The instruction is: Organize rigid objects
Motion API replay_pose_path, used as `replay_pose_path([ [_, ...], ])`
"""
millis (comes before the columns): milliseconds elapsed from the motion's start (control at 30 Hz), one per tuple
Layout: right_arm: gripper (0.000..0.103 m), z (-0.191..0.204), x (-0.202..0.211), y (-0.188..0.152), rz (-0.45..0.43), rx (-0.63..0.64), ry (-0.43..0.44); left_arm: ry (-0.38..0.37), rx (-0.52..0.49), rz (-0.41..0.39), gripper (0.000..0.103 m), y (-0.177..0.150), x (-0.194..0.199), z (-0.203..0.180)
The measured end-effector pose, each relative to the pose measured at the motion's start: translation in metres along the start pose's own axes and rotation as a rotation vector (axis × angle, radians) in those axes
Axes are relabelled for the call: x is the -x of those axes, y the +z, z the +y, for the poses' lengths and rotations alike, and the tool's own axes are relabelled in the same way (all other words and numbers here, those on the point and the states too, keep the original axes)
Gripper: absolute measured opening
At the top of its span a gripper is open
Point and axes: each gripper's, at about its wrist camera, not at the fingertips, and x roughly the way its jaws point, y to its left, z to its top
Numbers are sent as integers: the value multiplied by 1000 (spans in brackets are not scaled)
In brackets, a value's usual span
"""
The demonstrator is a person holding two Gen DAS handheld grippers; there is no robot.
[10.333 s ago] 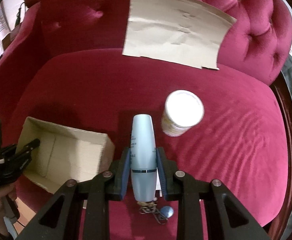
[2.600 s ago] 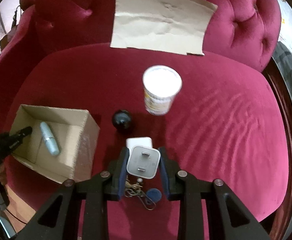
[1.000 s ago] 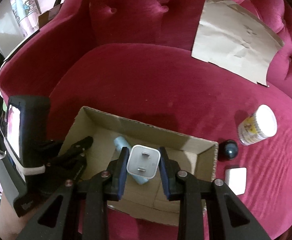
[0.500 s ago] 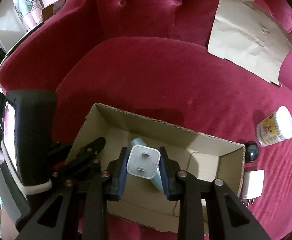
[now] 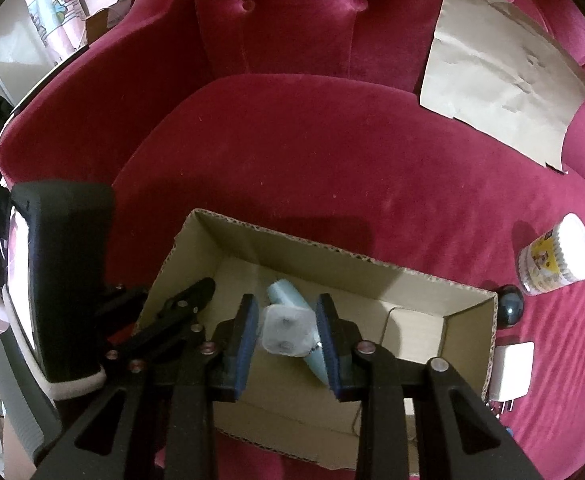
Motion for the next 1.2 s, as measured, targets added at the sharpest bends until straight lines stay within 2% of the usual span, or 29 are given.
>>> replay_pose_path([
  [33,53,0,1,-1,-4,-3,-2,-1,1,0,4,0,0,0],
  [233,78,-6,4,-1,-8,-9,-73,0,1,1,4,0,0,0],
  [600,100,-17,3,2,7,-23,-126,-1,1,2,4,1,0,1],
  [967,103,-21,10,-2,-6,-18,-134,6,-3,2,4,0,0,-1],
  [1200,103,-38,23,-4,-23,-23,-148,12,-4,1,4,0,0,-2],
])
